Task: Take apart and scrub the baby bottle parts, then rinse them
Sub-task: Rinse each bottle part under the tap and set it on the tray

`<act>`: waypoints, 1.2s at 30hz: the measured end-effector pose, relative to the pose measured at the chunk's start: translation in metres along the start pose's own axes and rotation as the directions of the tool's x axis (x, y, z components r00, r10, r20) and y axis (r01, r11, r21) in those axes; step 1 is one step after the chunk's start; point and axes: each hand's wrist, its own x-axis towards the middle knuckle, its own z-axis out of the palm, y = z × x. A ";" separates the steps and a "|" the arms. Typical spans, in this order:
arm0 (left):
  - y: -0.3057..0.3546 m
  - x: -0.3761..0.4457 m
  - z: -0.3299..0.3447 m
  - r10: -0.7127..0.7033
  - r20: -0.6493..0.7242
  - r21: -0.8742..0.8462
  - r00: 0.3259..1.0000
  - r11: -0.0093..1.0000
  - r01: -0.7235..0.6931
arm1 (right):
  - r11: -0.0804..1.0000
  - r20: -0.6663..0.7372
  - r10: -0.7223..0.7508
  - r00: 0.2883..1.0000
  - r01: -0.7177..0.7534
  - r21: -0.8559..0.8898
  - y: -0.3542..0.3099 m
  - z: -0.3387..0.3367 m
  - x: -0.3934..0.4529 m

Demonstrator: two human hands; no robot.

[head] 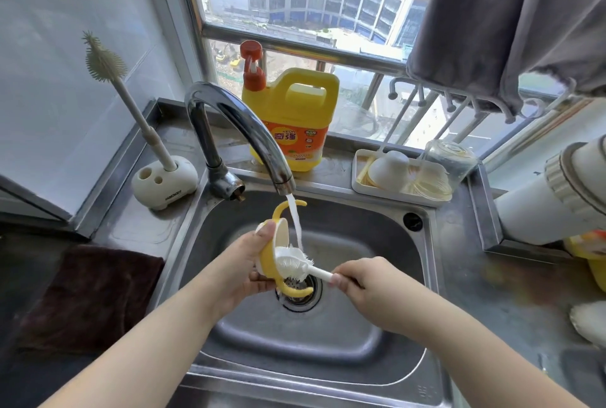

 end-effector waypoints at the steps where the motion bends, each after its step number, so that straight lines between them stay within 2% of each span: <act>1: -0.001 -0.001 0.001 -0.008 0.022 0.034 1.000 0.999 0.007 | 0.999 -0.012 -0.007 1.000 0.006 -0.037 0.001 0.002 0.000; 3: -0.002 -0.003 0.004 -0.038 0.080 0.092 0.996 0.995 0.030 | 0.979 -0.073 -0.011 0.997 -0.004 -0.201 0.004 0.005 -0.002; 6: 0.000 -0.002 0.006 -0.052 0.108 0.114 0.993 0.993 0.040 | 0.895 -0.298 -0.060 0.953 -0.081 -0.438 0.007 0.007 -0.006; 8: 0.002 0.000 0.007 -0.038 0.110 0.137 0.993 0.990 0.023 | 0.876 -0.345 -0.085 0.935 -0.095 -0.474 0.002 0.005 -0.009; 10: 0.005 0.000 0.007 -0.040 0.125 0.135 0.991 0.991 0.023 | 0.905 -0.336 -0.045 0.941 -0.104 -0.413 0.002 0.008 -0.010; 13: 0.004 -0.001 0.002 -0.023 0.139 0.110 0.990 0.994 0.008 | 0.981 -0.057 0.100 0.993 -0.108 -0.163 0.004 0.010 -0.011; 15: 0.002 -0.001 -0.003 -0.025 0.120 0.068 0.992 0.998 0.017 | 0.993 0.026 0.117 0.993 -0.117 -0.008 -0.001 0.007 -0.013; 17: 0.001 -0.001 -0.006 -0.024 0.097 0.035 0.995 0.999 0.020 | 0.983 0.053 0.139 0.989 -0.144 0.113 -0.004 0.008 -0.013; 19: 0.002 -0.003 -0.007 -0.006 0.112 0.054 0.994 0.999 0.000 | 0.974 0.015 0.173 0.985 -0.173 0.147 -0.005 0.012 -0.011; 21: 0.003 -0.005 -0.007 0.006 0.146 0.060 0.989 0.998 -0.015 | 0.980 -0.005 0.188 0.982 -0.187 0.071 -0.007 0.017 -0.010; 25: 0.003 -0.001 -0.021 -0.017 0.015 0.023 1.000 1.000 0.017 | 0.975 -0.060 0.222 0.973 -0.223 -0.002 -0.005 0.017 -0.013; 27: -0.001 0.004 -0.033 0.013 -0.065 0.131 0.998 0.991 -0.004 | 0.967 -0.133 0.250 0.959 -0.253 -0.004 -0.001 0.013 -0.015; 29: -0.002 0.008 -0.043 0.094 -0.140 0.309 0.986 0.950 -0.046 | 0.951 -0.188 0.309 0.932 -0.307 0.037 0.004 0.010 -0.018; 31: 0.002 0.012 -0.049 0.154 -0.160 0.416 0.975 0.906 -0.074 | 0.934 -0.221 0.357 0.908 -0.349 0.075 0.008 0.010 -0.019; 33: 0.009 0.018 -0.050 0.159 -0.126 0.380 0.979 0.920 -0.101 | 0.925 -0.244 0.379 0.892 -0.363 0.112 0.011 0.012 -0.019; 36: 0.011 0.025 -0.051 0.114 -0.068 0.234 0.991 0.967 -0.096 | 0.923 -0.251 0.384 0.889 -0.359 0.143 0.011 0.014 -0.018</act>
